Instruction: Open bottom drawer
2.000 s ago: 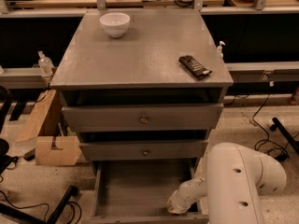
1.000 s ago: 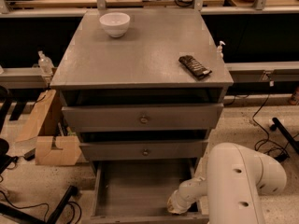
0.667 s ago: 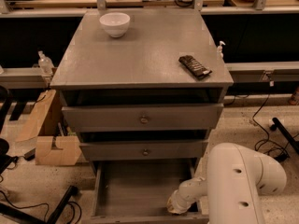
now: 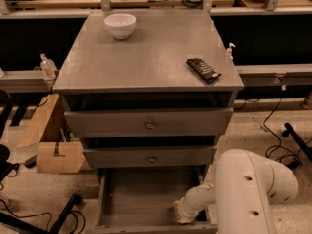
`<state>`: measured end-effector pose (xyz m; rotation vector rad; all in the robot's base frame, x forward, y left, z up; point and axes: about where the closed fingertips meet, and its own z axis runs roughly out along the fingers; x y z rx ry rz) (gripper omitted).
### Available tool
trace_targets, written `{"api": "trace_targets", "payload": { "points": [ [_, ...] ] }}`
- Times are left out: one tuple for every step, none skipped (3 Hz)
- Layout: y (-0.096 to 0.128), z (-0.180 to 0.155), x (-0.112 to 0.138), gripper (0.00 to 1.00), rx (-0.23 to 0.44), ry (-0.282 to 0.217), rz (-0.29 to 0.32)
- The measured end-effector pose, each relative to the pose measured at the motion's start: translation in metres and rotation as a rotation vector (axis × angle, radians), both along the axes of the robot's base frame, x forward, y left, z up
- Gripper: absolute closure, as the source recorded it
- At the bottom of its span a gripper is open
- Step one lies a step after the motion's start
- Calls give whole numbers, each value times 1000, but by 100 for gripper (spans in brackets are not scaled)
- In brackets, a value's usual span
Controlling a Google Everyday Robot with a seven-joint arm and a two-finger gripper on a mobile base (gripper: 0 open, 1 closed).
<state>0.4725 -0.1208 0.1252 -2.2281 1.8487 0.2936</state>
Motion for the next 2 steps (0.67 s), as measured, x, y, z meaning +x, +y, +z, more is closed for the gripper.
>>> {"api": "trace_targets", "payload": {
  "points": [
    [2, 0, 11, 0, 0, 0, 0],
    [2, 0, 11, 0, 0, 0, 0]
  ]
}}
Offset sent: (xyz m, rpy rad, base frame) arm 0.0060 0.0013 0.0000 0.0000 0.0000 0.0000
